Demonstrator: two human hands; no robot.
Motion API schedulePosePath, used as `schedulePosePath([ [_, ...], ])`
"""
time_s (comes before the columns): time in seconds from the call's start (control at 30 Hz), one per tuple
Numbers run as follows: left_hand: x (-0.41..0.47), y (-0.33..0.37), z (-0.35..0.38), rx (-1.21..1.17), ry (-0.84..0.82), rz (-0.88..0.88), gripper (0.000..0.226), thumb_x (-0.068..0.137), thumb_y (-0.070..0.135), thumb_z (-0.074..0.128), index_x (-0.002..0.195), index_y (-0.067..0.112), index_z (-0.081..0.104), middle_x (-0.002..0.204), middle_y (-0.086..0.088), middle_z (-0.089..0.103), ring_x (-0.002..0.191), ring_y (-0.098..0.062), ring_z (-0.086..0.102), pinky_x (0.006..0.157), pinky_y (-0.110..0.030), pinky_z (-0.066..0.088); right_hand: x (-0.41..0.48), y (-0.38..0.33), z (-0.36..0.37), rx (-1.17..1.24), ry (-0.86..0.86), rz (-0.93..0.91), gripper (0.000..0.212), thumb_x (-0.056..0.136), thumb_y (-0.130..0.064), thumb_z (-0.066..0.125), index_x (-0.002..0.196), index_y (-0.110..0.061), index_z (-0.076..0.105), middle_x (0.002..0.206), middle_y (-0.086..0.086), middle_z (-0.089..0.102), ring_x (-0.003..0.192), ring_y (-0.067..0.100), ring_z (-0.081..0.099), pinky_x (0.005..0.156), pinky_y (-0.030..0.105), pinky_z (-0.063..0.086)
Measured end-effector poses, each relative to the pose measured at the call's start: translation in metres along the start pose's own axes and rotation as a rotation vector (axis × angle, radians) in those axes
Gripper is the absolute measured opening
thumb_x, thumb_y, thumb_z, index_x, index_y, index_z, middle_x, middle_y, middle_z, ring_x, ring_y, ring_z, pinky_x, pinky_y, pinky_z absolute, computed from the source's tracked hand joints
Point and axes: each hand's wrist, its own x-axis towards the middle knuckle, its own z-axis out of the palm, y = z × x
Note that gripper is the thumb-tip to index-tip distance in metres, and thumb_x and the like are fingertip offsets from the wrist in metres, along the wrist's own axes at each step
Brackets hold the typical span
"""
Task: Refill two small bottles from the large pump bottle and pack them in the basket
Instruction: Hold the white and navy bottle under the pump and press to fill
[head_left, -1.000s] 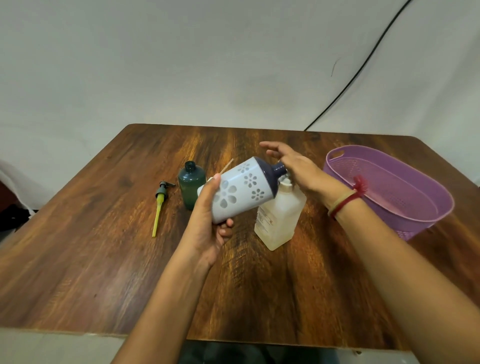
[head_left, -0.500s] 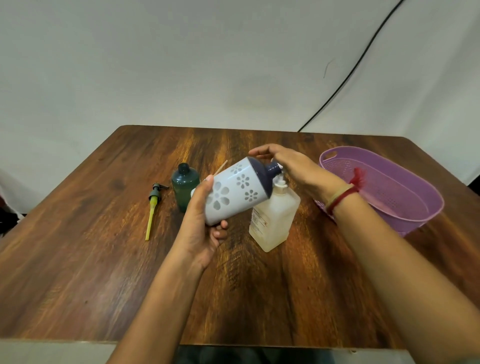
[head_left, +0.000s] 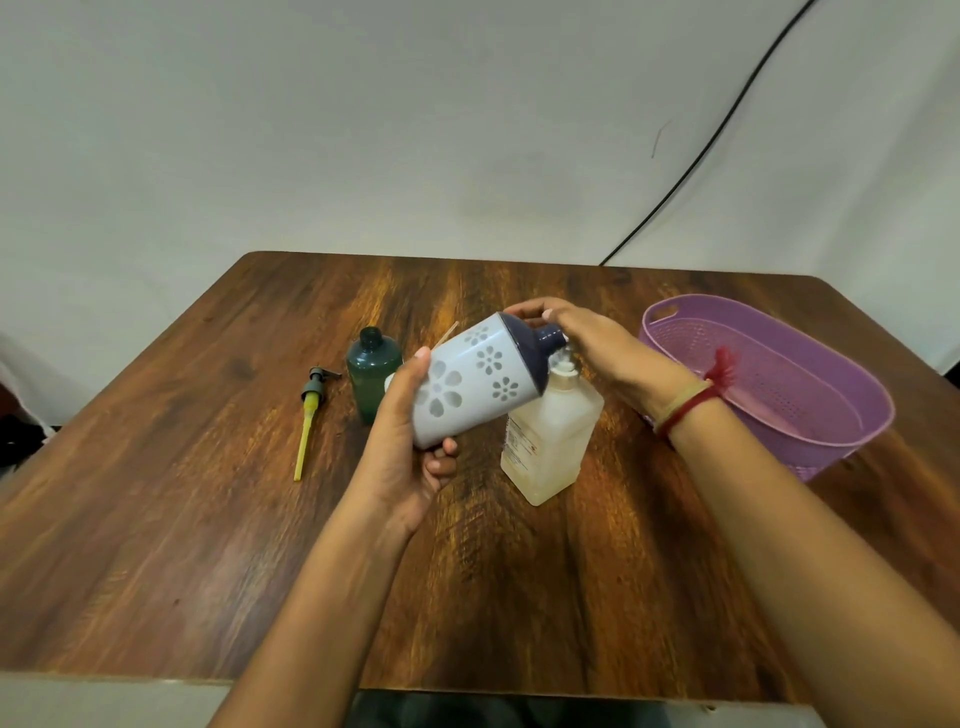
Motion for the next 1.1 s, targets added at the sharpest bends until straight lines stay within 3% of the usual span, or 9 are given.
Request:
schedulePosePath([
  [0.17, 0.002, -0.005, -0.003, 0.004, 0.023, -0.01, 0.035, 0.084, 0.053, 0.057, 0.091, 0.019, 0.062, 0.072, -0.001, 0.06, 0.04, -0.005, 0.04, 0.03, -0.01, 0.029, 0.001, 0.011, 0.008, 0.018, 0.007, 0.011, 0.038, 0.102, -0.018, 0.025, 0.127, -0.023, 0.053, 0.13, 0.0, 0.05, 0.101, 0.005, 0.051, 0.072, 0.012, 0.042],
  [0.33, 0.002, -0.004, -0.003, -0.024, -0.011, -0.009, 0.036, 0.083, 0.052, 0.057, 0.093, 0.018, 0.061, 0.071, -0.002, 0.059, 0.039, -0.005, 0.04, 0.03, -0.01, 0.029, 0.004, 0.001, 0.001, -0.027, -0.002, -0.003, 0.037, 0.101, -0.017, 0.026, 0.127, -0.02, 0.053, 0.128, 0.0, 0.05, 0.108, 0.007, 0.049, 0.071, 0.009, 0.038],
  [0.5, 0.002, -0.005, -0.004, -0.005, 0.006, -0.013, 0.035, 0.084, 0.052, 0.056, 0.091, 0.018, 0.062, 0.07, -0.001, 0.059, 0.038, -0.005, 0.04, 0.029, -0.01, 0.029, 0.004, 0.014, 0.008, 0.024, 0.021, -0.006, 0.038, 0.1, -0.017, 0.026, 0.128, -0.026, 0.05, 0.131, 0.006, 0.048, 0.109, 0.012, 0.05, 0.078, 0.017, 0.041],
  [0.77, 0.0, 0.001, -0.001, -0.012, -0.01, -0.002, 0.035, 0.083, 0.052, 0.058, 0.093, 0.018, 0.062, 0.074, -0.002, 0.06, 0.039, -0.006, 0.041, 0.031, -0.01, 0.029, -0.005, 0.001, 0.0, 0.052, 0.005, 0.029, 0.037, 0.102, -0.023, 0.027, 0.126, -0.021, 0.056, 0.121, -0.002, 0.054, 0.096, 0.001, 0.051, 0.07, 0.015, 0.039],
  [1.0, -0.001, -0.002, -0.001, -0.008, 0.022, -0.012, 0.036, 0.083, 0.053, 0.058, 0.09, 0.018, 0.062, 0.07, -0.002, 0.06, 0.038, -0.005, 0.042, 0.03, -0.01, 0.03, -0.003, 0.009, 0.009, 0.066, 0.045, 0.032, 0.039, 0.103, -0.025, 0.024, 0.132, -0.026, 0.049, 0.136, 0.005, 0.047, 0.114, 0.015, 0.049, 0.088, 0.024, 0.042],
  [1.03, -0.001, -0.001, -0.002, -0.01, 0.018, -0.007, 0.036, 0.083, 0.053, 0.058, 0.09, 0.018, 0.062, 0.071, -0.002, 0.06, 0.038, -0.006, 0.042, 0.031, -0.01, 0.03, -0.002, 0.005, 0.006, 0.045, 0.043, 0.031, 0.038, 0.102, -0.025, 0.026, 0.132, -0.026, 0.049, 0.135, 0.002, 0.046, 0.117, 0.015, 0.046, 0.09, 0.023, 0.041],
  [1.1, -0.002, 0.001, -0.001, -0.01, 0.009, 0.002, 0.036, 0.083, 0.053, 0.058, 0.091, 0.018, 0.062, 0.072, -0.002, 0.06, 0.038, -0.006, 0.041, 0.03, -0.01, 0.03, -0.001, 0.0, 0.001, -0.009, 0.031, 0.03, 0.035, 0.102, -0.023, 0.029, 0.132, -0.026, 0.048, 0.133, -0.001, 0.045, 0.116, 0.012, 0.042, 0.08, 0.012, 0.041],
])
